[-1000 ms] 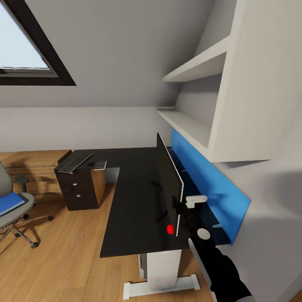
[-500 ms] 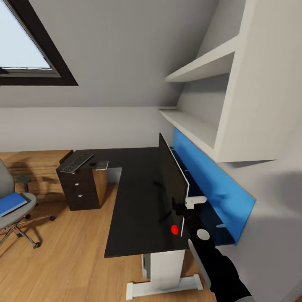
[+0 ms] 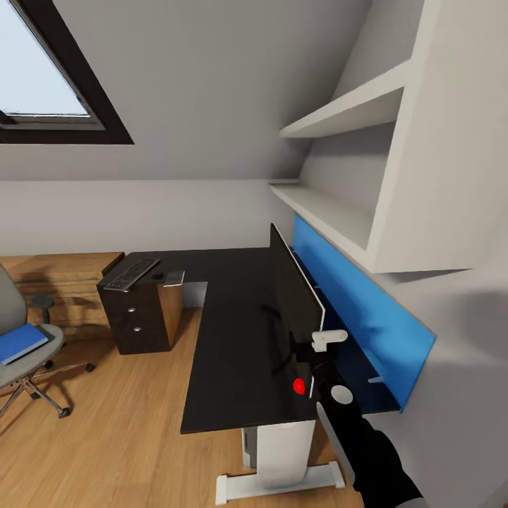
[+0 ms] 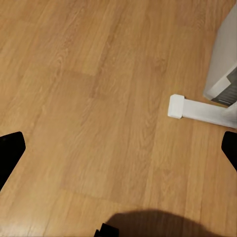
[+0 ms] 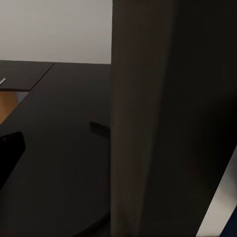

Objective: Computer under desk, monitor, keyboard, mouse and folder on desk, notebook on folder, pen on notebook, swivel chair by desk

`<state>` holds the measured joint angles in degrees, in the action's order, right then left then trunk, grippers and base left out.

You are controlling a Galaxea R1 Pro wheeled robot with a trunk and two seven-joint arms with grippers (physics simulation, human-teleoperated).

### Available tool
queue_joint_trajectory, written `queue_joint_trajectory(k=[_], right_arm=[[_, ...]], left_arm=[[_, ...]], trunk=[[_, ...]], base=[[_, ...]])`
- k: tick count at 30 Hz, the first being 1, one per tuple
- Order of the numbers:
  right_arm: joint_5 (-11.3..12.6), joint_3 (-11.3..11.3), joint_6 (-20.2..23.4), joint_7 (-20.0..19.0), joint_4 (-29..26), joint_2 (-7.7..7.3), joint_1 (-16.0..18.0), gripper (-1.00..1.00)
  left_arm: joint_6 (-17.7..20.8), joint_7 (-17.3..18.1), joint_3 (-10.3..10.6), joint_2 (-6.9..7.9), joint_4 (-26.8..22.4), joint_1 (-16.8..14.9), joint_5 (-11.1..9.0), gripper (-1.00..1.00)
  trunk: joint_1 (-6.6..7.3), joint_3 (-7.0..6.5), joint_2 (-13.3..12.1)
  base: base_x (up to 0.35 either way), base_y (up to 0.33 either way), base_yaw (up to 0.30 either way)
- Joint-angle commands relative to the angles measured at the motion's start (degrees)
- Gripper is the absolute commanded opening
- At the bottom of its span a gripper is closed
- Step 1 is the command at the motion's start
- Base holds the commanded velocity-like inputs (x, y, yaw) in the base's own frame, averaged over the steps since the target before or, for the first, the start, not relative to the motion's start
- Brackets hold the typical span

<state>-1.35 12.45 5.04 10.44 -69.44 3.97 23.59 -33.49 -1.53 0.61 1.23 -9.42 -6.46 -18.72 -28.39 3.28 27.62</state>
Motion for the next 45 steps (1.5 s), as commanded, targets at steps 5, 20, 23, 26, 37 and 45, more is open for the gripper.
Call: queue_joint_trajectory(k=[5,20,23,26,37,45], right_arm=[[-0.1,0.1,0.4,0.4,-0.1,0.0,0.0,1.0],[0.1,0.1,0.4,0.4,-0.1,0.03,0.0,1.0],[0.1,0.1,0.4,0.4,-0.1,0.04,0.0,1.0],[0.0,0.1,0.4,0.4,0.3,0.04,0.0,1.0],[-0.1,0.2,-1.9,0.7,5.2,0.21,0.0,1.0],[0.1,0.3,-4.5,1.1,13.9,0.56,0.0,1.0]], left_arm=[[-0.2,-0.2,0.1,0.0,0.0,0.0,0.0,1.0],[-0.1,-0.1,0.1,0.0,0.0,0.0,0.0,1.0],[-1.4,-0.2,0.1,-0.07,0.0,0.0,0.0,1.0],[-1.8,-0.2,0.1,-0.08,0.0,0.0,0.0,1.0],[-2.1,-0.2,0.1,0.03,0.0,0.0,0.0,1.0],[-2.0,-0.2,0.4,0.02,0.0,0.0,0.2,1.0]], trunk=[[-0.03,0.12,0.1],[-0.03,0.12,0.1],[-0.03,0.12,0.1],[-0.03,0.12,0.1],[-0.03,0.12,0.1],[-0.03,0.12,0.1]], base=[[0.0,0.001,0.0],[-0.201,0.0,0.0],[-0.333,0.0,0.0],[-0.336,0.0,0.0],[-0.337,0.0,0.0],[-0.337,0.0,0.0]])
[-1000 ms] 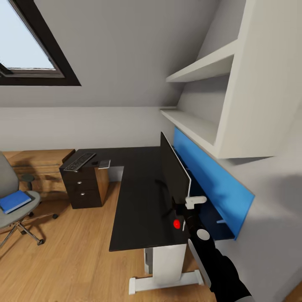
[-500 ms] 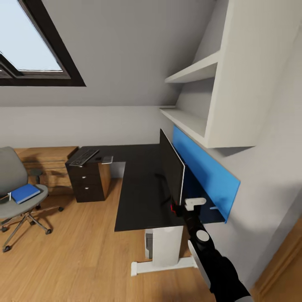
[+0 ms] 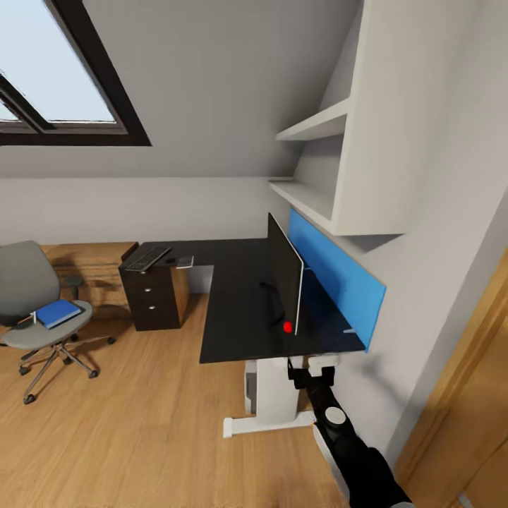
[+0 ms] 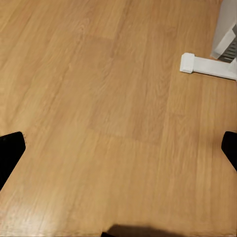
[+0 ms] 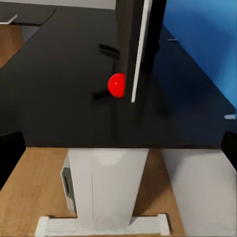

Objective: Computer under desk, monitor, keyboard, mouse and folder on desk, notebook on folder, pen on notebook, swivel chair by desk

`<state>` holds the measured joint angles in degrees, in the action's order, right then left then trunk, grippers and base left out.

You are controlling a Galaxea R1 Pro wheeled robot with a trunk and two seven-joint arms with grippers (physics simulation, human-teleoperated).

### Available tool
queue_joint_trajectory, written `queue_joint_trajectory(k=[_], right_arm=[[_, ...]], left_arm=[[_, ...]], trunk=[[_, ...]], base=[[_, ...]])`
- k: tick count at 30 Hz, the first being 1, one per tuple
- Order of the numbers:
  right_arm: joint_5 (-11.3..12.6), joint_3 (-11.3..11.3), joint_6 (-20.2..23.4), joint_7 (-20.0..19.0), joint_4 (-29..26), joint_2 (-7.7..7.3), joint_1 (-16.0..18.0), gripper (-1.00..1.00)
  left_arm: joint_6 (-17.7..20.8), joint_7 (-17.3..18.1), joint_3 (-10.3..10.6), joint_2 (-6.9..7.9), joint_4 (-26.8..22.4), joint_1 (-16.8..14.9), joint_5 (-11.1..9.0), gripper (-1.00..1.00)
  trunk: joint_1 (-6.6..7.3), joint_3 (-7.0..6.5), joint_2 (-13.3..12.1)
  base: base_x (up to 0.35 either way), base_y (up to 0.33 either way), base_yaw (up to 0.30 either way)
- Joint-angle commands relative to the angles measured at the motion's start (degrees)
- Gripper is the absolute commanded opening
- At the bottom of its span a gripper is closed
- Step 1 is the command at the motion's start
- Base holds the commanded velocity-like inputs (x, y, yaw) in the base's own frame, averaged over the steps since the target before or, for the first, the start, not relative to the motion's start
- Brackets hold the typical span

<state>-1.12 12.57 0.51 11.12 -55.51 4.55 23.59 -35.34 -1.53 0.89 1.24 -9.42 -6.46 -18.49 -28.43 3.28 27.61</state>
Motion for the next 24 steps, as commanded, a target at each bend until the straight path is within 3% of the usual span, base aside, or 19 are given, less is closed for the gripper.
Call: queue_joint_trajectory(k=[1,3,5,6,11,12,15,20,24], right_arm=[[-0.1,0.2,-0.2,0.5,1.3,0.01,0.1,1.0],[-0.1,0.2,-0.5,0.6,4.4,0.08,0.1,1.0],[0.0,0.3,-1.3,0.6,10.8,0.38,0.1,1.0],[0.1,0.3,-3.3,0.5,16.4,0.8,0.1,1.0],[0.0,0.3,-11.1,0.6,28.7,1.88,0.1,1.0],[0.0,0.3,-13.6,0.6,33.6,2.13,0.1,1.0],[0.1,0.2,-17.3,0.4,41.7,2.32,0.1,1.0],[0.1,0.1,-21.3,0.3,50.3,2.31,0.1,1.0],[0.1,-0.1,-22.3,0.2,52.5,2.08,0.1,1.0]], left_arm=[[-0.1,-0.2,0.2,0.0,0.0,0.0,0.0,1.0],[0.1,-0.3,0.2,-0.01,0.0,0.0,0.0,1.0],[0.3,-0.5,0.2,-0.01,0.0,0.0,0.0,1.0],[0.4,-0.5,0.2,-0.01,0.0,0.0,0.0,1.0],[0.5,-0.2,0.3,-0.01,0.0,0.0,0.1,1.0],[0.3,-0.2,0.3,0.0,0.0,0.0,0.1,1.0],[0.3,-0.2,0.2,0.06,0.1,0.0,-0.1,1.0],[1.5,-0.2,0.3,-0.84,1.8,0.0,0.0,1.0],[6.5,-0.4,0.5,-1.49,4.0,0.0,0.3,1.0]], trunk=[[0.01,0.12,0.1],[0.01,0.12,0.1],[0.01,0.12,0.1],[0.01,0.12,0.1],[0.01,0.12,0.1],[0.01,0.12,0.1],[0.01,0.12,0.1],[0.01,0.12,0.1],[0.89,-0.6,-1.5]], base=[[-0.337,-0.015,0.0],[-0.337,-0.038,0.0],[-0.337,-0.065,0.0],[-0.318,-0.103,0.0],[-0.246,-0.148,0.0],[-0.095,-0.073,0.0],[-0.045,-0.034,0.0],[-0.01,-0.008,0.0],[-0.001,-0.001,0.0]])
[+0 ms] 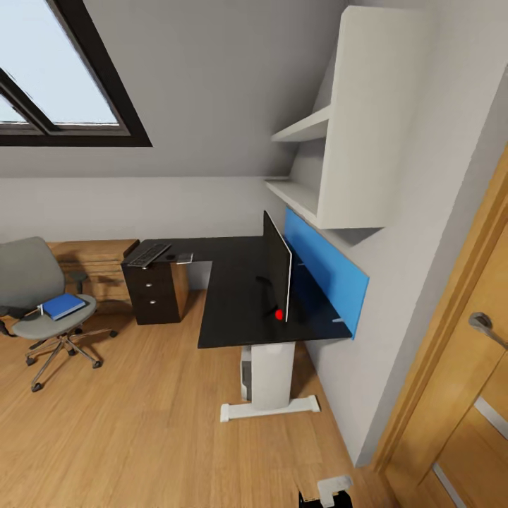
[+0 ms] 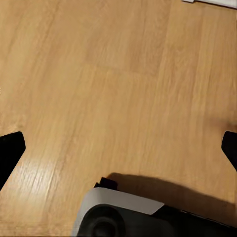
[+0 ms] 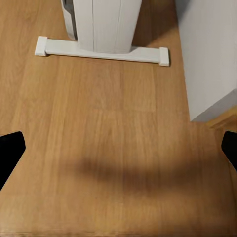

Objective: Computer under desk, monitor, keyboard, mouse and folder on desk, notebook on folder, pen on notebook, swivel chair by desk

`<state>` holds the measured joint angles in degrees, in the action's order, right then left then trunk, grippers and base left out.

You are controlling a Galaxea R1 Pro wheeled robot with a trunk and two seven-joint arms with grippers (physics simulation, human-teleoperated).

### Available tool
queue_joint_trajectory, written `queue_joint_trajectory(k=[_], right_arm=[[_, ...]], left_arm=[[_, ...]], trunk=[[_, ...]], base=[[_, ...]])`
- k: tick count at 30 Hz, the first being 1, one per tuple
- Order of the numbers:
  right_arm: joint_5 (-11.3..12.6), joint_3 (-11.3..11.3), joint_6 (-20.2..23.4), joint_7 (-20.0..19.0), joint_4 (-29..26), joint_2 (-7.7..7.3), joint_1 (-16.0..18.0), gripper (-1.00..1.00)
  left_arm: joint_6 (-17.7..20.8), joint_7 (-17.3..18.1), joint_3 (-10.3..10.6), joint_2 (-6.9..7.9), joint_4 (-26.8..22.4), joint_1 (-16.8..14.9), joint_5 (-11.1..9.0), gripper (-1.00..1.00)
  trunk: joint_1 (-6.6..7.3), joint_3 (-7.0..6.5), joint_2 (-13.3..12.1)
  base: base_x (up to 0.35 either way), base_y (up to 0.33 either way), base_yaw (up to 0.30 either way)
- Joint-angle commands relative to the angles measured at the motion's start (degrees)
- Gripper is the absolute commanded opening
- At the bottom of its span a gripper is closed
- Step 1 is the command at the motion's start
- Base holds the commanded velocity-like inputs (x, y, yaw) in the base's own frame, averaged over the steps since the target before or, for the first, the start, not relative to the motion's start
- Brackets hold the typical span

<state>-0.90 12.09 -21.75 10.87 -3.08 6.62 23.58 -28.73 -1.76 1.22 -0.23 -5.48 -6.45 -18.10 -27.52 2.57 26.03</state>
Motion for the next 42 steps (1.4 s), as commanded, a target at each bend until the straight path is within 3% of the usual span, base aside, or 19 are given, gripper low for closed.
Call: queue_joint_trajectory(k=[1,5,10,19,22,29,42], right_arm=[[-0.1,0.4,-0.2,0.4,0.5,0.0,0.1,1.0],[-0.2,0.5,-0.6,0.3,1.2,-0.14,0.1,1.0],[-0.2,0.5,-0.6,0.3,1.7,-0.11,0.1,1.0],[-0.2,0.5,-0.7,0.3,2.2,-0.12,0.1,1.0],[-0.2,0.5,-0.7,0.3,2.1,-0.24,0.1,1.0],[-0.2,0.5,-0.7,0.3,2.1,-0.76,0.1,1.0],[-0.2,0.5,-0.7,0.3,2.2,-0.67,0.1,1.0]], left_arm=[[1.1,-0.3,0.1,0.01,0.2,-0.1,-0.1,1.0],[4.8,-0.5,0.1,0.12,1.5,-0.1,-0.1,1.0],[5.4,-0.5,0.1,0.01,2.4,-0.1,0.0,1.0],[-1.4,-0.7,-0.3,-0.86,2.5,-0.1,-0.4,1.0],[-4.2,-0.6,-0.4,-0.72,2.5,-0.1,-1.8,1.0],[-5.0,0.4,-0.4,0.45,2.6,-0.1,-4.1,1.0],[-5.3,2.1,-0.3,1.56,2.6,-0.1,-4.3,1.0]], trunk=[[0.19,-0.07,-0.3],[1.07,-0.78,-1.9],[1.73,-1.32,-3.1],[1.73,-1.32,-3.1],[1.73,-1.32,-3.1],[1.73,-1.32,-3.1],[1.73,-1.32,-3.1]], base=[[0.0,0.0,0.0],[0.0,0.0,0.0],[0.0,0.0,0.0],[0.0,0.0,0.0],[0.0,0.0,0.0],[0.0,0.0,0.0],[0.0,0.0,0.191]])
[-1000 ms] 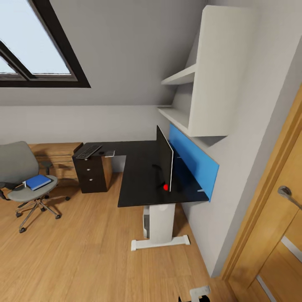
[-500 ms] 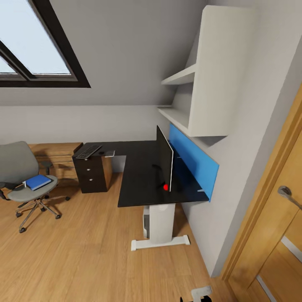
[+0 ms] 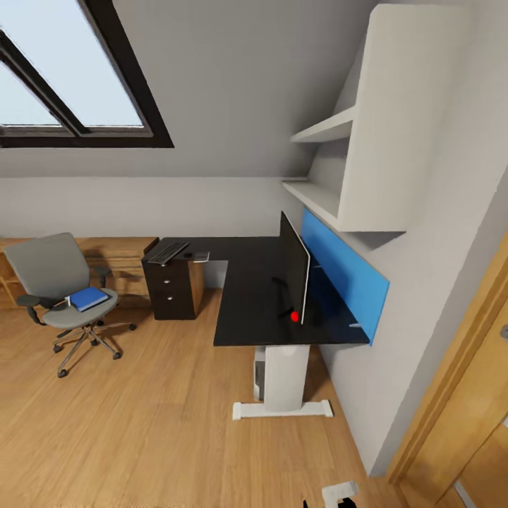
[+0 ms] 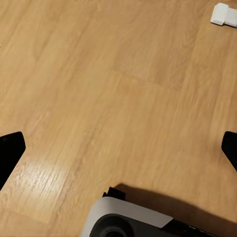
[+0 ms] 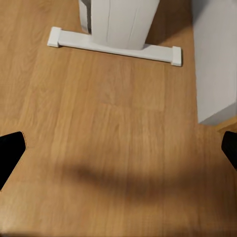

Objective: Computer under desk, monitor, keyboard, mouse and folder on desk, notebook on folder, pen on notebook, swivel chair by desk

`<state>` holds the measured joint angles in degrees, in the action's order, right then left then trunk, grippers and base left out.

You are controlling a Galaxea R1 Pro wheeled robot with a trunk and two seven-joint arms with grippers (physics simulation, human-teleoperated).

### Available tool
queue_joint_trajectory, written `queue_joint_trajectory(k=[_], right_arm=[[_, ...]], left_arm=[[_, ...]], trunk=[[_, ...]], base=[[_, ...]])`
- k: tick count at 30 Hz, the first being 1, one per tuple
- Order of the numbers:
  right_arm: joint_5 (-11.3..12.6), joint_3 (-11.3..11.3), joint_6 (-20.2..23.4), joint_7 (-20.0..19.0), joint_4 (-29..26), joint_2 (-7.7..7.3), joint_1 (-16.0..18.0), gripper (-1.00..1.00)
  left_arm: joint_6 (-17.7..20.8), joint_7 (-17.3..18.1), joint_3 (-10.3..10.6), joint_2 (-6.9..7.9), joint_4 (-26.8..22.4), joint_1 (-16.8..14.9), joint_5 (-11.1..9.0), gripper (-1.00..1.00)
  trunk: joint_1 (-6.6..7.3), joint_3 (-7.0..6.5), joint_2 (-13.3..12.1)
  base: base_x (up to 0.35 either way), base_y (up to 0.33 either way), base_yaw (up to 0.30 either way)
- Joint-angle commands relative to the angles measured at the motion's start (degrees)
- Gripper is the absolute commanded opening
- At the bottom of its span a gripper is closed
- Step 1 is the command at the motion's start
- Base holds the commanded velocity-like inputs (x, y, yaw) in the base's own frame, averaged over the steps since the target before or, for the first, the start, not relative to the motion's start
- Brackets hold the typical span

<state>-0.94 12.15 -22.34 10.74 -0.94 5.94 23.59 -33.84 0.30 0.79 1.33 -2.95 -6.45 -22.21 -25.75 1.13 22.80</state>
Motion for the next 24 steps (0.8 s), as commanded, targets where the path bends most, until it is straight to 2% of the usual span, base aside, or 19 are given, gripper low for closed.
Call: queue_joint_trajectory(k=[1,7,13,18,24], right_arm=[[-0.1,0.4,-0.1,0.4,0.1,0.03,0.0,1.0],[-0.1,0.4,-0.1,0.4,0.1,-0.07,0.0,1.0],[-0.1,0.4,-0.1,0.4,0.1,-0.13,0.0,1.0],[-0.1,0.4,-0.1,0.4,0.1,-0.14,0.0,1.0],[-0.2,0.5,-0.1,0.4,0.5,0.04,0.0,1.0]], left_arm=[[-0.2,0.4,0.1,0.09,0.1,-0.1,-0.2,1.0],[0.0,4.1,0.1,0.76,0.1,-0.1,-0.2,1.0],[0.2,4.9,0.4,0.42,0.0,-0.1,0.2,1.0],[0.4,4.9,0.6,0.42,-0.8,-0.1,0.3,1.0],[0.3,5.0,0.2,0.33,-1.3,-0.1,-0.1,1.0]], trunk=[[-0.03,0.12,0.1],[-0.03,0.12,0.1],[-0.03,0.12,0.1],[-0.03,0.12,0.1],[-0.03,0.12,0.1]], base=[[0.0,0.0,0.257],[0.0,0.0,0.26],[0.0,0.0,0.236],[-0.038,0.018,0.071],[-0.184,0.176,0.012]])
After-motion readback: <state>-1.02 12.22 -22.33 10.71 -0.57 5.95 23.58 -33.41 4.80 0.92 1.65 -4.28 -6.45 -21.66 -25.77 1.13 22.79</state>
